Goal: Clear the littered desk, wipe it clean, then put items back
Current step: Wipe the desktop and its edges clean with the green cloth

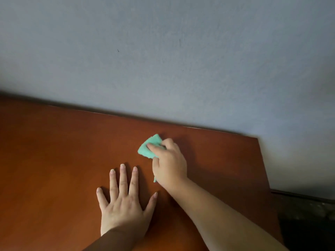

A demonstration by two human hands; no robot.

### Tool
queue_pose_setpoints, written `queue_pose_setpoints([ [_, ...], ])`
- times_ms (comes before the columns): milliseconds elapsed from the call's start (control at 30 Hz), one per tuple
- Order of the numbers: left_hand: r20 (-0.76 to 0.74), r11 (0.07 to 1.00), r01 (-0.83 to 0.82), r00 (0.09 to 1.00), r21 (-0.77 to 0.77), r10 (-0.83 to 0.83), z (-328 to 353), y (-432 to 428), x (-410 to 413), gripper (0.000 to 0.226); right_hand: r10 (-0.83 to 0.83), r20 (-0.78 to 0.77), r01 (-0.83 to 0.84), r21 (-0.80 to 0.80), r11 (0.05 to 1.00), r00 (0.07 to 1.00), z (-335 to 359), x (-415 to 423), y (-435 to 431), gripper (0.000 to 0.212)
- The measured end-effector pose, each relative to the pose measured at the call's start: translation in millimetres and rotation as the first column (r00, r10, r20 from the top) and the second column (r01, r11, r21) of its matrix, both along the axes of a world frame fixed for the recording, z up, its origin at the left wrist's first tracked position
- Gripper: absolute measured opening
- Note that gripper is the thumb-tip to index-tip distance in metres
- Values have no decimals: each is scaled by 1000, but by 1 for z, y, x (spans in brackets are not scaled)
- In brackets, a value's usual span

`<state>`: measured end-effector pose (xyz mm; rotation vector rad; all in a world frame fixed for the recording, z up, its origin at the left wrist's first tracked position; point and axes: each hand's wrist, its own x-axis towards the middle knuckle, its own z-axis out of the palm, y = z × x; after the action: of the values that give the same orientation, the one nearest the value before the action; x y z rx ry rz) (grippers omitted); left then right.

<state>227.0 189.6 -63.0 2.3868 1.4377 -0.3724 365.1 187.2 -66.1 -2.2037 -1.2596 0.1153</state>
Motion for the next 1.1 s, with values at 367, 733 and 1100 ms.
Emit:
queue_pose_setpoints([
  [367, 73, 990, 21, 997, 143, -31, -25, 2, -8, 87, -663, 82, 661, -228, 715, 745, 4, 83, -10, 46],
  [733, 472, 998, -48, 879, -48, 65, 1, 1, -24, 111, -22, -32, 17, -131, 991, 999, 9, -18, 10, 46],
  [1100, 92, 965, -91, 993, 248, 71, 4, 159, -188, 87, -805, 94, 787, -302, 538, 586, 10, 6, 16, 54],
])
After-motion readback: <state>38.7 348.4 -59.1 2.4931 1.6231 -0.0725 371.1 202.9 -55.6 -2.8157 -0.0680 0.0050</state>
